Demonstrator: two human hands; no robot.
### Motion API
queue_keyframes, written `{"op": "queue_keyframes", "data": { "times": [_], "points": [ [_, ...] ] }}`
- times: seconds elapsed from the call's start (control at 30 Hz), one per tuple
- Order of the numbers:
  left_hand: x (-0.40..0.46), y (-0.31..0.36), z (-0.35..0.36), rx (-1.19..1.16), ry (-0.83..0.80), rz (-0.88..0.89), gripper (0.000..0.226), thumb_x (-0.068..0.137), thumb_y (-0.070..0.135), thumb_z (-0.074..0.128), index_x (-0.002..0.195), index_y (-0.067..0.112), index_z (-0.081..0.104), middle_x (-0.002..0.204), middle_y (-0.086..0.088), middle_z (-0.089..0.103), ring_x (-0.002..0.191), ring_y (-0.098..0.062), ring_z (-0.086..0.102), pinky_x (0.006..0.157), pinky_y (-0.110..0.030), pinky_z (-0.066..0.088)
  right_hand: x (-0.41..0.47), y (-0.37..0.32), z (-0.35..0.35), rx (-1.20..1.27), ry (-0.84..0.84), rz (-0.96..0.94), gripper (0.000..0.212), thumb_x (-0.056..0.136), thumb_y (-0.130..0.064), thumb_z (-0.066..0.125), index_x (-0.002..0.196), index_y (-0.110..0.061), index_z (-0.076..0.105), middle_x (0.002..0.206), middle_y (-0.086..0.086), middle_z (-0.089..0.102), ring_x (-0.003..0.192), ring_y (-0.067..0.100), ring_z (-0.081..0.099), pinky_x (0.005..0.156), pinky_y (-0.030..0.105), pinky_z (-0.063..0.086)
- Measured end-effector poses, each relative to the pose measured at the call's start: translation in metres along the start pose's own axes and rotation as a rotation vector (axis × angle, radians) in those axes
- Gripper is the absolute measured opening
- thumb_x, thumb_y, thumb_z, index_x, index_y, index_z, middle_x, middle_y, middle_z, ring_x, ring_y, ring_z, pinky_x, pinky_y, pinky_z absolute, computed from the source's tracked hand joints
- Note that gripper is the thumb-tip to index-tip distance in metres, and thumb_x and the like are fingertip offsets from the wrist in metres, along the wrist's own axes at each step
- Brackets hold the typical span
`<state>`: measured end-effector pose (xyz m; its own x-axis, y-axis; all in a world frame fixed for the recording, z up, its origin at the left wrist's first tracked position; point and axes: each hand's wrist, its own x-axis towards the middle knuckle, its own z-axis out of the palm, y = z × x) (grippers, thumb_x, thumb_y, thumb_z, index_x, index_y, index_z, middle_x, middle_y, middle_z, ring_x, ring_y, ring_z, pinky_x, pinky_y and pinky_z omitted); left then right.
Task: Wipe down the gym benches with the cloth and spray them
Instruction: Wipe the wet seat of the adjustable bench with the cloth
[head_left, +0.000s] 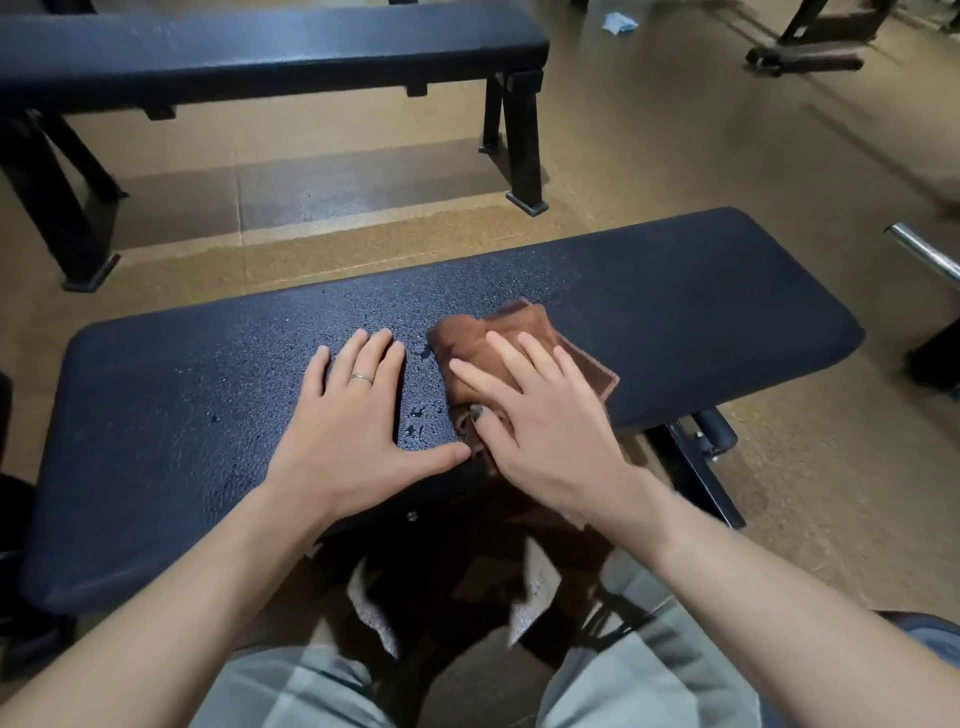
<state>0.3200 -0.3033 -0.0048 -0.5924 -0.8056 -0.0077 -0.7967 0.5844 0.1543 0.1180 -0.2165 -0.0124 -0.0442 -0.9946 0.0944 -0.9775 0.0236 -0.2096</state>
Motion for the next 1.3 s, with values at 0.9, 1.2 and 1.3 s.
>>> {"op": "queue_keyframes", "data": {
  "times": [0.9, 1.2, 1.3],
  "points": [
    [0.003, 0.003, -0.003, 0.003, 0.000, -0.018, 0.136, 0.060, 0.106, 0.021, 0.159, 0.013, 0.028, 0.168, -0.002, 0.022, 0.158, -0.018, 0.009, 0.128, -0.048, 0.006, 0.161, 0.040, 0.011, -0.124, 0.056, 0.197, 0.054, 0.092, -0.046, 0.024, 0.138, -0.041, 0.052, 0.143, 0.001, 0.054, 0.130, 0.028, 0.042, 0.111, 0.052, 0.031],
    [0.003, -0.001, -0.002, -0.028, 0.015, -0.008, 0.136, 0.060, 0.108, 0.024, 0.158, 0.014, 0.031, 0.168, -0.001, 0.025, 0.158, -0.017, 0.011, 0.128, -0.046, 0.005, 0.164, 0.095, -0.003, -0.129, 0.095, 0.076, 0.047, 0.097, -0.045, 0.028, 0.136, -0.040, 0.053, 0.134, 0.003, 0.062, 0.124, 0.028, 0.054, 0.102, 0.047, 0.041],
    [0.003, -0.001, -0.001, -0.021, 0.011, -0.001, 0.135, 0.060, 0.107, 0.026, 0.158, 0.014, 0.030, 0.167, -0.001, 0.025, 0.158, -0.017, 0.011, 0.128, -0.047, 0.006, 0.154, 0.160, -0.017, -0.126, 0.082, 0.277, 0.042, 0.101, -0.042, 0.030, 0.136, -0.038, 0.052, 0.138, 0.010, 0.057, 0.129, 0.032, 0.047, 0.109, 0.052, 0.036]
  ]
}}
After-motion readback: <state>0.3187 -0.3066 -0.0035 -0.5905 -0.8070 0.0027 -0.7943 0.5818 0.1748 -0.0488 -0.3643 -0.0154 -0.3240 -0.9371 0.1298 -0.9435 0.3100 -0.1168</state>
